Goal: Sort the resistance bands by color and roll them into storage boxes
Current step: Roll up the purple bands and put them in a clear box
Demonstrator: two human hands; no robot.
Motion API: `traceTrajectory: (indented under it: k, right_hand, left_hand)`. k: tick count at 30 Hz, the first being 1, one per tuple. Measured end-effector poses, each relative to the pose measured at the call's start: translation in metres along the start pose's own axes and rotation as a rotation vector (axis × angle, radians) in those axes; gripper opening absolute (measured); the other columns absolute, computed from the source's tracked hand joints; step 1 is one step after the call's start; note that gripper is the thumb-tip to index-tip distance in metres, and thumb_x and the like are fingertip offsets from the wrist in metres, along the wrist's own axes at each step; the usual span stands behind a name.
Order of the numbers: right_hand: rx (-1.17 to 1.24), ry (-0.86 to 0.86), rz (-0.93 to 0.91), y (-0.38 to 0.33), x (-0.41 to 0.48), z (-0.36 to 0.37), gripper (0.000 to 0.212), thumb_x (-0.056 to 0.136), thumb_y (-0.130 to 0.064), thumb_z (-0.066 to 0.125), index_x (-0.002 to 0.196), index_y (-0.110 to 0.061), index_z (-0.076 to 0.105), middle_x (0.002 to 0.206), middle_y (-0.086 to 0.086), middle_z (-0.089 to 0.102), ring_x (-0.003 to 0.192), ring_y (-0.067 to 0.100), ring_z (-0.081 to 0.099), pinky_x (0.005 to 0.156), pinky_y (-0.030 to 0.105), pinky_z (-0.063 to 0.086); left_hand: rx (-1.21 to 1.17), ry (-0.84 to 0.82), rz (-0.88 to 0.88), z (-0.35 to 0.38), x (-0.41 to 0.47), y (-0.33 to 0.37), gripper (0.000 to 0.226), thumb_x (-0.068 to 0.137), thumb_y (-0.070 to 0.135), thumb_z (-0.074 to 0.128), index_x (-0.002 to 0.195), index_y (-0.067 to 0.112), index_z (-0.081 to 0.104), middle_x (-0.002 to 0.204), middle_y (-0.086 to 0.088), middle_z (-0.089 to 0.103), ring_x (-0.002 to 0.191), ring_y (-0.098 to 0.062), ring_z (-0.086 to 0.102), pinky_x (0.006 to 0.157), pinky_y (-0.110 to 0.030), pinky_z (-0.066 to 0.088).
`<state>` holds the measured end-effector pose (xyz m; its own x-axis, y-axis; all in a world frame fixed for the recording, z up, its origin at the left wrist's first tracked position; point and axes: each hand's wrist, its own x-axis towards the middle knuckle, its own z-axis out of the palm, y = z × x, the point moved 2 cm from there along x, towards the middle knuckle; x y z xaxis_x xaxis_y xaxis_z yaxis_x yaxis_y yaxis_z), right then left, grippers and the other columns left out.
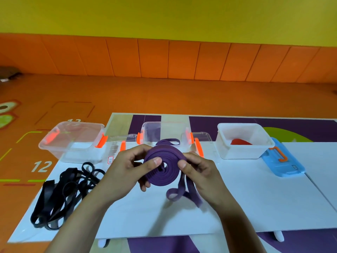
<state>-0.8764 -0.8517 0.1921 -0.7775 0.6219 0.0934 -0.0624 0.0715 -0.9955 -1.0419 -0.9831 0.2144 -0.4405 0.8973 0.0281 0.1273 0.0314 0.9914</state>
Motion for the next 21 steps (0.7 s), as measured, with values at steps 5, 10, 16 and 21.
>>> traceTrajectory:
  k: [5, 10, 16, 21]
  right_hand:
    - [0.059, -0.039, -0.014, -0.001, 0.002, 0.007, 0.028, 0.094, -0.020, 0.068, 0.121, -0.016, 0.072, 0.111, 0.000, 0.075, 0.102, 0.015, 0.070, 0.091, 0.024, 0.053]
    - [0.064, 0.026, -0.031, -0.006, 0.008, 0.008, 0.015, 0.086, -0.024, 0.072, 0.100, -0.021, 0.072, 0.086, -0.004, 0.071, 0.076, 0.014, 0.062, 0.077, 0.025, 0.052]
    - [0.183, 0.012, -0.021, -0.007, 0.011, 0.014, 0.024, 0.088, -0.022, 0.071, 0.109, -0.010, 0.071, 0.103, 0.007, 0.077, 0.095, 0.020, 0.072, 0.086, 0.028, 0.057]
    - [0.186, 0.088, -0.027, -0.006, 0.010, 0.017, 0.028, 0.088, -0.024, 0.066, 0.108, -0.006, 0.072, 0.093, 0.001, 0.077, 0.083, 0.010, 0.070, 0.072, 0.021, 0.055]
  left_hand:
    - [0.061, 0.054, 0.083, -0.006, -0.001, 0.007, 0.011, 0.090, 0.024, 0.073, 0.099, 0.032, 0.075, 0.086, -0.008, 0.073, 0.053, -0.031, 0.059, 0.045, -0.035, 0.052]
    - [0.063, 0.112, 0.088, -0.011, -0.003, 0.011, 0.011, 0.088, 0.025, 0.072, 0.097, 0.031, 0.075, 0.085, -0.008, 0.072, 0.052, -0.029, 0.059, 0.046, -0.036, 0.053]
    - [0.009, 0.168, 0.088, -0.007, -0.003, 0.014, 0.019, 0.084, 0.027, 0.070, 0.102, 0.020, 0.075, 0.093, -0.006, 0.074, 0.051, -0.031, 0.060, 0.045, -0.034, 0.052]
    - [-0.089, 0.147, 0.031, 0.006, -0.003, 0.011, 0.022, 0.089, 0.022, 0.066, 0.102, 0.005, 0.065, 0.087, -0.007, 0.072, 0.054, -0.037, 0.064, 0.052, -0.040, 0.058]
